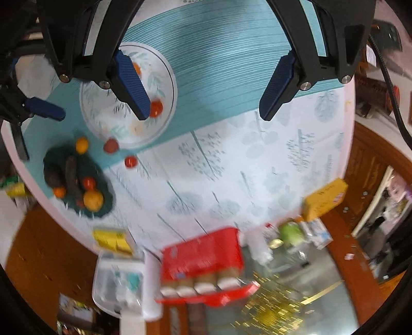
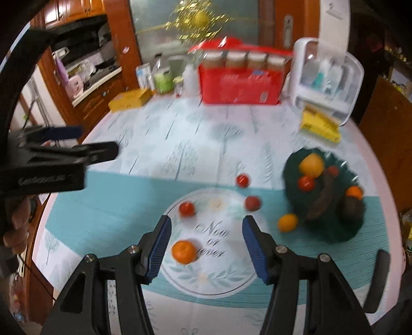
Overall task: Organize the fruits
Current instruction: 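Move both grippers back toward the white plate, then grasp a cherry tomato with the left gripper while the right grasps a mandarin, then carry the cherry tomato and mandarin over the green plate with both grippers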
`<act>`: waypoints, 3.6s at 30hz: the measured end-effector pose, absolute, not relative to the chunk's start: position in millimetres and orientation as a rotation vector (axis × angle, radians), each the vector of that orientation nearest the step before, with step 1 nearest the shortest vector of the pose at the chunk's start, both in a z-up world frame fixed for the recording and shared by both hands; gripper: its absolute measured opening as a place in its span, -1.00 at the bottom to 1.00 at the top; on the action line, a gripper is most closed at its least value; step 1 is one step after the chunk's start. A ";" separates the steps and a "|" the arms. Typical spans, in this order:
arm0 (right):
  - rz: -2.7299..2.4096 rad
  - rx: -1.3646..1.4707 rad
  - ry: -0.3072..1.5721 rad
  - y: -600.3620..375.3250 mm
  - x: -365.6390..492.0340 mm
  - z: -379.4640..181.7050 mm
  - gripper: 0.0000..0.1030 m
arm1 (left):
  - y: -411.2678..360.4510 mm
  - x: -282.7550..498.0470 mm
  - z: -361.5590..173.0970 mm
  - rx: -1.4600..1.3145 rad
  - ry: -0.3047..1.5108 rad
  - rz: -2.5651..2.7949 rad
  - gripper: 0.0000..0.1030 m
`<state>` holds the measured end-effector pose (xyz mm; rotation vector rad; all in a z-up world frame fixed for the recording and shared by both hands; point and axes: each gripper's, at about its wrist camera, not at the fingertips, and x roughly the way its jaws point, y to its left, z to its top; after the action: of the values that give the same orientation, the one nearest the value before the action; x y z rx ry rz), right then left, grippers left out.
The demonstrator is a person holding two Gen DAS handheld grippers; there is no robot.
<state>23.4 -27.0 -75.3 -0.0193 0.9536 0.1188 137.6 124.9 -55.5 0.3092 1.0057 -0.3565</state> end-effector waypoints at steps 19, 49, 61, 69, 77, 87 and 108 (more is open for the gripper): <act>0.146 0.073 1.131 -2.1 48.8 -183.1 -0.21 | 92.4 177.2 -173.5 0.316 1.205 -0.569 0.62; -0.065 0.192 1.073 -62.1 19.6 -167.8 -0.24 | 82.2 154.7 -164.6 0.207 1.229 -0.627 -0.49; -0.048 0.115 1.016 -66.3 -8.3 -117.1 -0.24 | 72.7 109.4 -97.1 0.123 1.124 -0.692 -0.49; -0.064 0.097 0.921 -103.3 -25.7 -64.3 -0.24 | 25.5 89.2 -54.0 0.129 1.027 -0.737 -0.49; -0.018 0.110 0.855 -183.8 -2.8 -21.8 -0.24 | -38.4 100.0 -32.2 0.106 0.995 -0.654 -0.49; -0.019 0.030 0.803 -302.0 66.1 6.8 -0.24 | -123.3 148.8 -33.4 0.044 0.974 -0.457 -0.49; 0.102 0.029 1.073 -335.2 145.7 -118.2 -0.23 | -181.1 185.1 -161.6 0.070 1.253 -0.308 -0.48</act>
<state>145.7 -335.2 -118.2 0.0290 1.0733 0.1021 185.0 -181.1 -161.6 0.0696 1.2530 -0.3077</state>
